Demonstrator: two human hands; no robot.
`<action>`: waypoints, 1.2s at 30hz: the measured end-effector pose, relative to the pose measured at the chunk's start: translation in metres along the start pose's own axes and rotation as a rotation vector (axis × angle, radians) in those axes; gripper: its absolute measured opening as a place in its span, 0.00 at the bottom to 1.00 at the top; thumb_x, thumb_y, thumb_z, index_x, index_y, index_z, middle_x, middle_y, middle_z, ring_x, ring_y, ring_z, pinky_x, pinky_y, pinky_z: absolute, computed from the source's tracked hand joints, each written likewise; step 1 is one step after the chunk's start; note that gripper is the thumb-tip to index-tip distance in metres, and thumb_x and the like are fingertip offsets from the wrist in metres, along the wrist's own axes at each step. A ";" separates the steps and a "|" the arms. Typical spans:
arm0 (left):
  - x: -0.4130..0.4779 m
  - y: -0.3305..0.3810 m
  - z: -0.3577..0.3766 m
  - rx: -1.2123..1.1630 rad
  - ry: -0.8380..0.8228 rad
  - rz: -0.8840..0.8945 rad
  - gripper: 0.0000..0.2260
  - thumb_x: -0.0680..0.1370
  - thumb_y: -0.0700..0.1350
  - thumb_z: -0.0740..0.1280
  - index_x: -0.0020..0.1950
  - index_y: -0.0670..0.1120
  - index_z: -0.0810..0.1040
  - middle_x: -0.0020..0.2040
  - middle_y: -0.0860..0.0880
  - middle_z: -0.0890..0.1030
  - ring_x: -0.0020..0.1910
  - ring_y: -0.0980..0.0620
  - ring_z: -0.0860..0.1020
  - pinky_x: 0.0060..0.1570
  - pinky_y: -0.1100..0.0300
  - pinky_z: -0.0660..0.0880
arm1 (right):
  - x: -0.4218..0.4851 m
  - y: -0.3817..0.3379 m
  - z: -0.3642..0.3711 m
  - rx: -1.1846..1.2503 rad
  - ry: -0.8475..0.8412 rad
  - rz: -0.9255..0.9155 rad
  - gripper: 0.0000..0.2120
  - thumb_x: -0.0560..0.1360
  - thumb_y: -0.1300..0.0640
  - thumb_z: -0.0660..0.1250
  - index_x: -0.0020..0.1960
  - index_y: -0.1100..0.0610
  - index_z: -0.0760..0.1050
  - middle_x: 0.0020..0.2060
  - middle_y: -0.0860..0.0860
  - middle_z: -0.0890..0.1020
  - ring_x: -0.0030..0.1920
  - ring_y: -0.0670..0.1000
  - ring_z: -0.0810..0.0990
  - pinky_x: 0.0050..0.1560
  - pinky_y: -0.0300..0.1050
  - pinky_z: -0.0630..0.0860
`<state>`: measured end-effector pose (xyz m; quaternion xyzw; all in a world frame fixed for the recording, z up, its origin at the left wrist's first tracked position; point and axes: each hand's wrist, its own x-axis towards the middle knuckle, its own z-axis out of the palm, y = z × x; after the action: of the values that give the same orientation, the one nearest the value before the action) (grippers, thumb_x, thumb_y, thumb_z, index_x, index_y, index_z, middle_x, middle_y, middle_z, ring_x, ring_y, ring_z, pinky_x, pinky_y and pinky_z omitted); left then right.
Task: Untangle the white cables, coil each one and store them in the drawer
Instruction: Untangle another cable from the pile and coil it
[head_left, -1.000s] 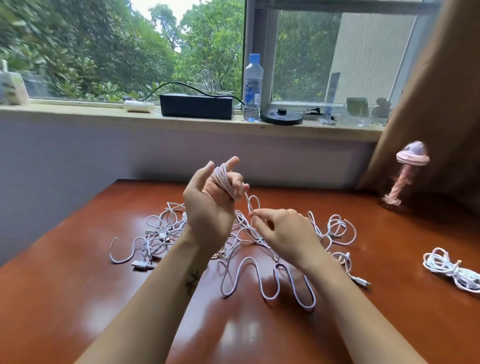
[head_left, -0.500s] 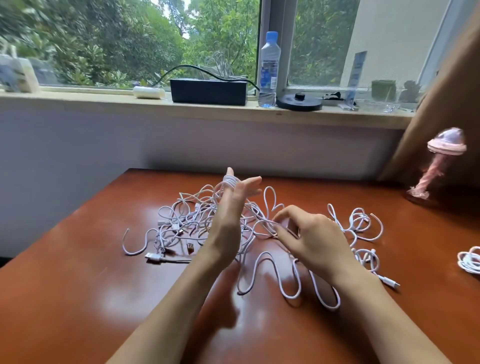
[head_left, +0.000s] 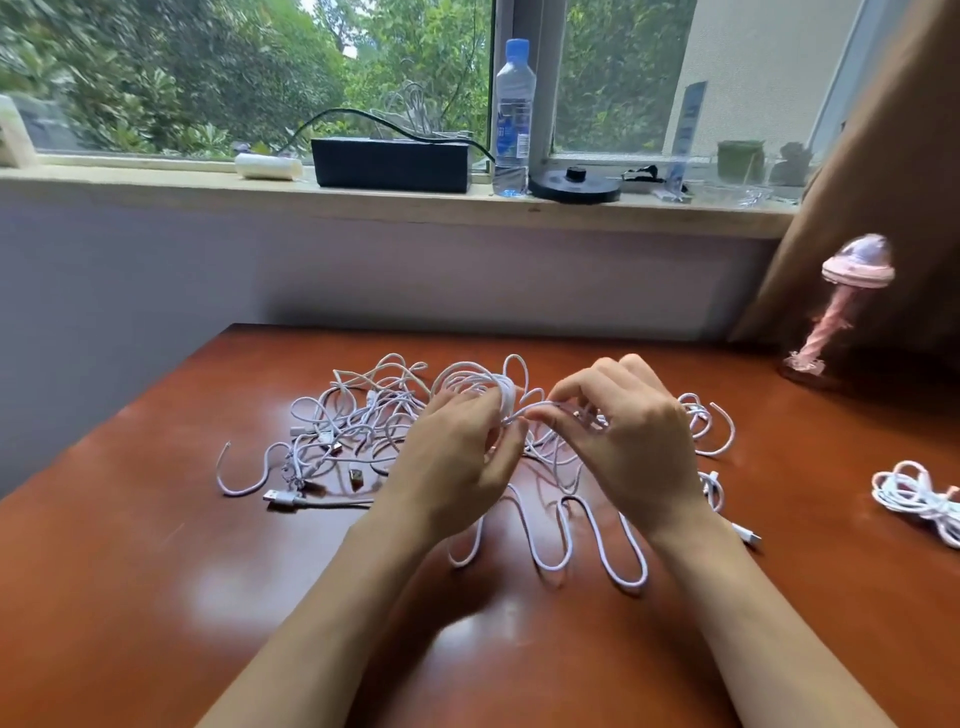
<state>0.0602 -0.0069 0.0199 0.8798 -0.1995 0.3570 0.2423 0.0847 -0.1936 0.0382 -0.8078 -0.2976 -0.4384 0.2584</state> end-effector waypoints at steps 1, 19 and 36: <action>0.000 0.000 0.000 -0.008 0.005 0.007 0.11 0.81 0.49 0.62 0.43 0.54 0.62 0.35 0.56 0.66 0.36 0.51 0.63 0.45 0.57 0.61 | 0.001 0.004 0.000 0.017 0.003 -0.011 0.12 0.75 0.46 0.75 0.43 0.54 0.81 0.38 0.47 0.77 0.41 0.52 0.74 0.41 0.49 0.75; 0.005 -0.009 -0.008 -0.103 0.115 -0.011 0.19 0.80 0.54 0.68 0.35 0.48 0.67 0.31 0.54 0.69 0.33 0.49 0.66 0.40 0.55 0.67 | 0.002 0.024 -0.005 0.450 -0.169 0.227 0.13 0.80 0.59 0.71 0.63 0.52 0.81 0.55 0.45 0.83 0.52 0.46 0.84 0.50 0.46 0.82; -0.001 0.027 -0.014 -0.598 -0.178 -0.124 0.21 0.80 0.50 0.68 0.30 0.40 0.75 0.26 0.44 0.67 0.28 0.56 0.64 0.30 0.57 0.63 | 0.002 0.011 -0.004 0.523 -0.150 0.327 0.07 0.79 0.52 0.70 0.56 0.53 0.83 0.47 0.43 0.85 0.45 0.47 0.84 0.47 0.39 0.78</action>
<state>0.0382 -0.0203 0.0355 0.8078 -0.2621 0.1888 0.4930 0.0907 -0.2034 0.0398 -0.7812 -0.2846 -0.2390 0.5016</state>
